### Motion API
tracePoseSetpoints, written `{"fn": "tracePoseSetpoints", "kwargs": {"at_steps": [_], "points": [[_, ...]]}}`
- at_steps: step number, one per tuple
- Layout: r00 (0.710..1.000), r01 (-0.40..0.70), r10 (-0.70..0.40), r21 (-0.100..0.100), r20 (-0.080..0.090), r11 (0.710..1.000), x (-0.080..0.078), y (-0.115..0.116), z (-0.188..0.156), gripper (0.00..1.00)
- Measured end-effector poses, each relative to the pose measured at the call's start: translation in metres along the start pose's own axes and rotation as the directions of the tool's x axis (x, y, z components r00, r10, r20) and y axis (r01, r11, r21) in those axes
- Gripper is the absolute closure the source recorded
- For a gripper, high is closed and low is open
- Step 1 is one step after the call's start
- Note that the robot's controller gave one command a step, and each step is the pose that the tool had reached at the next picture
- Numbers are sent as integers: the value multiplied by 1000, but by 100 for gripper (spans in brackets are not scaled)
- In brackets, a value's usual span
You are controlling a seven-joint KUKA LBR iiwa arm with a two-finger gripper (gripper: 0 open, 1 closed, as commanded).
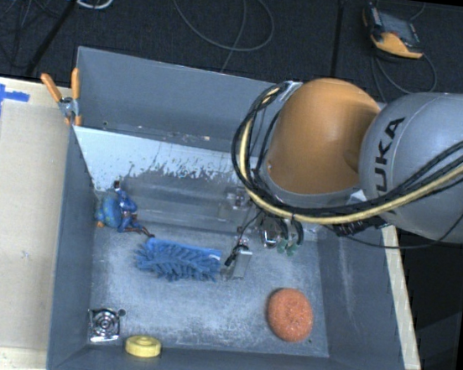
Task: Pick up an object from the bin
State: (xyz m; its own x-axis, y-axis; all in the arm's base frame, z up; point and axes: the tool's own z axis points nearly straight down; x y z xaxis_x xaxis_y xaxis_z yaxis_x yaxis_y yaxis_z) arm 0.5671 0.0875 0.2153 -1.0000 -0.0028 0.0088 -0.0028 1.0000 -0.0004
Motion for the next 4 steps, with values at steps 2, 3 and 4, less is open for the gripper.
{"fn": "tracePoseSetpoints", "kwargs": {"at_steps": [2,3,4], "points": [[999,51,-51,0,14,999,2,6,32,0],[999,47,-47,0,11,999,10,23,91,0],[999,33,-33,-1,7,999,20,25,117,100]]}}
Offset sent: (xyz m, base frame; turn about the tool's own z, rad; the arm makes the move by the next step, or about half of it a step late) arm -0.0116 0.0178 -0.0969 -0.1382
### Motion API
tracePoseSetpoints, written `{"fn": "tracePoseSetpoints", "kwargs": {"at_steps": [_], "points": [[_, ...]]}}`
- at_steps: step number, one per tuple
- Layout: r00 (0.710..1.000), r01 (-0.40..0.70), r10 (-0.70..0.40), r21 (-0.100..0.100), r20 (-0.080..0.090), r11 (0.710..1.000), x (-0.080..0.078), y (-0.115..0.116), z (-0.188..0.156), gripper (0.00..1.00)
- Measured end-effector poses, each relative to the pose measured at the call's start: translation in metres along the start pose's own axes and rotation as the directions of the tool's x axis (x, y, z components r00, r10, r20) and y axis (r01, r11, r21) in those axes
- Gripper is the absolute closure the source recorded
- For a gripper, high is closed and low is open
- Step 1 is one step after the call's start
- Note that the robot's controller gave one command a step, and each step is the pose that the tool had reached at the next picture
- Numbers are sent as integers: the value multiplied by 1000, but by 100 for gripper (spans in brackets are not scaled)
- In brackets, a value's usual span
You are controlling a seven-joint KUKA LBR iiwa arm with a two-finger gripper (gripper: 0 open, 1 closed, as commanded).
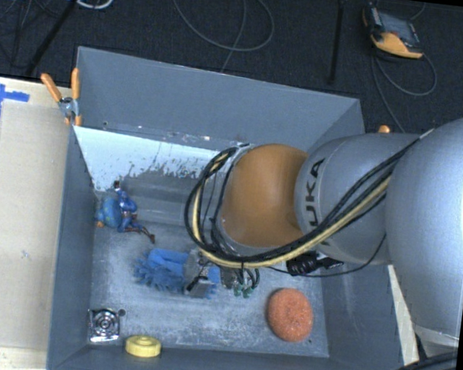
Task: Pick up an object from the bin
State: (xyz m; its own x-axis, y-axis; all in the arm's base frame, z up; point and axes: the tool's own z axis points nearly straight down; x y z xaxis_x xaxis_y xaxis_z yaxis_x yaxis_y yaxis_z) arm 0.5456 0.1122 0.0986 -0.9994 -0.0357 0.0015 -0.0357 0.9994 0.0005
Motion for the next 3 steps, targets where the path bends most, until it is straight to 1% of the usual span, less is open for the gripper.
{"fn": "tracePoseSetpoints", "kwargs": {"at_steps": [1,3], "points": [[1000,-1,1,0,0,1000,0,0,0,0],[1000,-3,3,0,-1,1000,0,0,0,0]]}}
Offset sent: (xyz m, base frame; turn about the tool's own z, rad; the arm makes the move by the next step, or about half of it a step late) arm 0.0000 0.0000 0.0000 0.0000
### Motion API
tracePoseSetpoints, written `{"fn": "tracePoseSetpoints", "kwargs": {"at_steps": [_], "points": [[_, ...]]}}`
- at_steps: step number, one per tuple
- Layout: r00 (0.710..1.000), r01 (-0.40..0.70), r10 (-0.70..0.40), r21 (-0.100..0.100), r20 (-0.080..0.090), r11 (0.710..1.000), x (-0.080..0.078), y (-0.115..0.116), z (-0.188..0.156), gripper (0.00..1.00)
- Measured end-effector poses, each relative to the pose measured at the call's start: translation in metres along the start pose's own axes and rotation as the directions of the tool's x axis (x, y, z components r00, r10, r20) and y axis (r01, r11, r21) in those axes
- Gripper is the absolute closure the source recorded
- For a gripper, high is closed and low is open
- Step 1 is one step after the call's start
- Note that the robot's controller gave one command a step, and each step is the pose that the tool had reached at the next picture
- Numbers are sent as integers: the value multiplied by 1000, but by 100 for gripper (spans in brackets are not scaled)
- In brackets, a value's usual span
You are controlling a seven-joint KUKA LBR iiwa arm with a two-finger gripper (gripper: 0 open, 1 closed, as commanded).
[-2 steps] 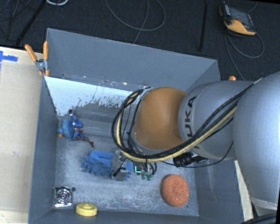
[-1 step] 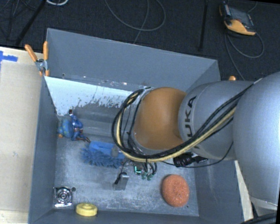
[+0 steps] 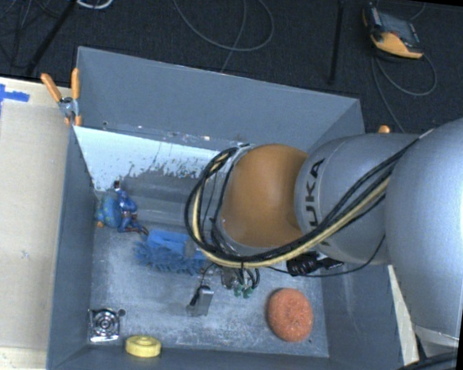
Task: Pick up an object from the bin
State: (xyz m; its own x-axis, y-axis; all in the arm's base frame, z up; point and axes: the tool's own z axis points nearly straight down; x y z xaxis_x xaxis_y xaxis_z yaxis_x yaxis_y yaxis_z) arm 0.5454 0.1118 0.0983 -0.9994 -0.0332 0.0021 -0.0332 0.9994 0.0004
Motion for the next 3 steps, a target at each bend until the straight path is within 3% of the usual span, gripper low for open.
{"fn": "tracePoseSetpoints", "kwargs": {"at_steps": [1,2,3], "points": [[983,-181,181,-2,9,983,13,-8,27,100],[983,-182,182,-3,9,983,13,-8,27,100],[984,-180,180,0,2,984,16,-7,21,0]]}}
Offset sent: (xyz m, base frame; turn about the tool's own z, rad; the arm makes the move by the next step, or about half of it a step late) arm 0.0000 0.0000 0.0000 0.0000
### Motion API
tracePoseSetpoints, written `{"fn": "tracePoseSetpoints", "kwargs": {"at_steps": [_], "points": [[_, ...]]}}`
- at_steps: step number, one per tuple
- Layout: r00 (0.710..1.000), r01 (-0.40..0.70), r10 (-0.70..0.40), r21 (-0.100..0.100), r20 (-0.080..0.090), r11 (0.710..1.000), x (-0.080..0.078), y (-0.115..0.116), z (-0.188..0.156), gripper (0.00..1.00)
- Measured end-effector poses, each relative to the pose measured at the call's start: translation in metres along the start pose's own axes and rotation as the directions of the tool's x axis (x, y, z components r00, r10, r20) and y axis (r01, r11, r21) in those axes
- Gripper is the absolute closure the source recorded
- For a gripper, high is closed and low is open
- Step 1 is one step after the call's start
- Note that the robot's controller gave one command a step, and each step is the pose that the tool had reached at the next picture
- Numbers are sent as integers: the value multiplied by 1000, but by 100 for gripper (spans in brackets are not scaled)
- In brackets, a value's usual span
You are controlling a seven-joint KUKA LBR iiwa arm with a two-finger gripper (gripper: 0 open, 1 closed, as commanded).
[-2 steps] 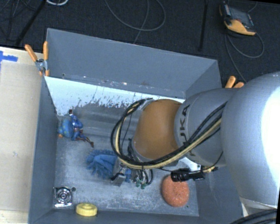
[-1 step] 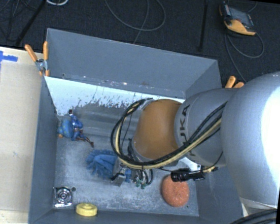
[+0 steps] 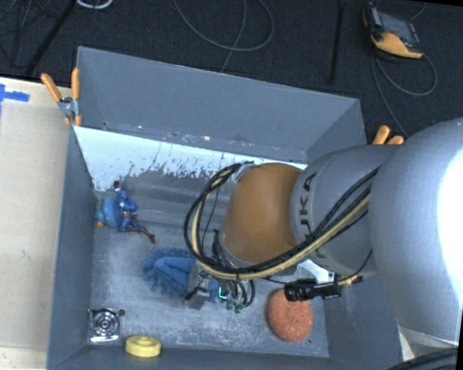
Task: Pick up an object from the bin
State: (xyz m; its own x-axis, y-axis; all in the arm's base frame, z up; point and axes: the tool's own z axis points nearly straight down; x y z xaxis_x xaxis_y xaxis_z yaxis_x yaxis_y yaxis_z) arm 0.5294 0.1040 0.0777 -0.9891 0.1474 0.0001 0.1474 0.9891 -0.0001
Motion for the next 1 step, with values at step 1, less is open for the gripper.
{"fn": "tracePoseSetpoints", "kwargs": {"at_steps": [1], "points": [[1000,11,-11,2,-5,1000,10,9,-60,0]]}}
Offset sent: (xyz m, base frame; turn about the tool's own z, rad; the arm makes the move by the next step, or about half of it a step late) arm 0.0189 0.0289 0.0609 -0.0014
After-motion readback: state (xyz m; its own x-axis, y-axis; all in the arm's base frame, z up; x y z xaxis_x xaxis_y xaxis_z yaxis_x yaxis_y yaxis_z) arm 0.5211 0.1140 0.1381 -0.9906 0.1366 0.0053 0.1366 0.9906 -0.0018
